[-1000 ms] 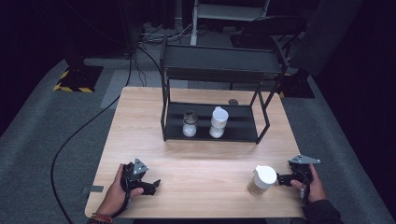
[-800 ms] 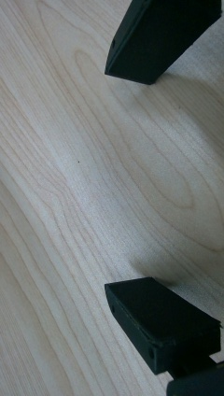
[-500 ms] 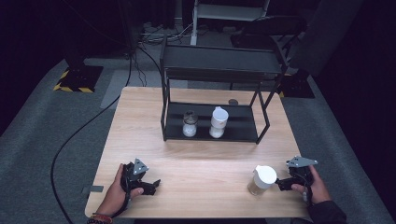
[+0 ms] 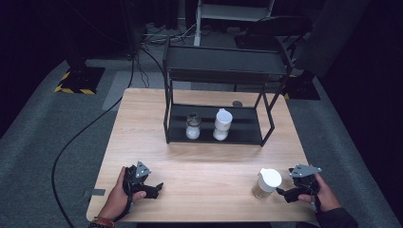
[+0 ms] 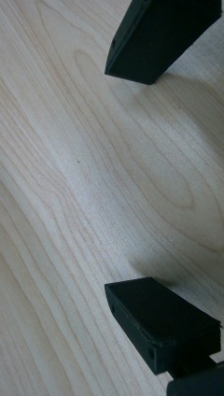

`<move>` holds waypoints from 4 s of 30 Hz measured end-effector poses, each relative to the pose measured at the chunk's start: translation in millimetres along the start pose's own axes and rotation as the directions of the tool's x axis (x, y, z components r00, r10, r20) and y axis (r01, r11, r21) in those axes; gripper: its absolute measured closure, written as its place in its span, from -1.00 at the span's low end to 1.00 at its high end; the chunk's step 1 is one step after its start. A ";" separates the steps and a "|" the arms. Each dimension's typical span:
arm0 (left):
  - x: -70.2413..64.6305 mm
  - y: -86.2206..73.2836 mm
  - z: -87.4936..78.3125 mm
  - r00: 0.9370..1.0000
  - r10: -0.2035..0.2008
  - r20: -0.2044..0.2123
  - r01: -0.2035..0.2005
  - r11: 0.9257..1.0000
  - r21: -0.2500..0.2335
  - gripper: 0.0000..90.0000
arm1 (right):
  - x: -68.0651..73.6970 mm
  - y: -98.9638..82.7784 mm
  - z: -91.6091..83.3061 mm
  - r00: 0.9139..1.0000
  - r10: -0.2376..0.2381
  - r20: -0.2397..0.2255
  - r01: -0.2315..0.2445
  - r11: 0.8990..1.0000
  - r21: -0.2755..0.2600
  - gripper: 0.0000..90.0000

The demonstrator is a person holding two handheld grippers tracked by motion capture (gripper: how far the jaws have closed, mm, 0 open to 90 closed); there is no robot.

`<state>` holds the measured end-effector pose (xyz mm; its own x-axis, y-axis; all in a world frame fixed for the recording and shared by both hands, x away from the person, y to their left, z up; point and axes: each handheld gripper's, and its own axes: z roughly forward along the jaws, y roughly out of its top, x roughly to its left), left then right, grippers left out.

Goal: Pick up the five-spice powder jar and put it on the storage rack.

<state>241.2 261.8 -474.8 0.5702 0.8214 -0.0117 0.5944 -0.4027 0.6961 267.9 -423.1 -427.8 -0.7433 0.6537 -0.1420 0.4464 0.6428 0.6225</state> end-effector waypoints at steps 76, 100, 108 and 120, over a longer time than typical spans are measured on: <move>0.2 0.1 0.0 1.000 0.001 0.001 -0.001 1.000 0.001 -0.99 | 16.9 32.9 -4.0 0.977 0.040 -0.211 -0.073 0.986 -0.152 -0.54; 0.3 0.0 0.1 1.000 0.001 0.001 -0.001 1.000 0.000 -0.99 | 22.3 37.1 -5.4 0.981 0.001 -0.193 -0.030 0.989 -0.146 -0.34; 0.2 0.2 0.0 1.000 0.001 0.001 -0.001 1.000 0.001 -0.99 | 23.3 37.5 -5.6 0.982 0.005 -0.187 -0.033 0.989 -0.145 -0.34; 0.2 0.2 0.0 1.000 0.001 0.001 -0.001 1.000 0.001 -0.99 | 28.6 39.9 -8.6 0.987 0.009 -0.163 -0.033 0.989 -0.144 -0.33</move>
<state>241.5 261.9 -474.7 0.5714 0.8206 -0.0113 0.5941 -0.4041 0.6955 260.1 -382.2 -400.4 -0.8107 0.5853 -0.0090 0.3938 0.5567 0.7315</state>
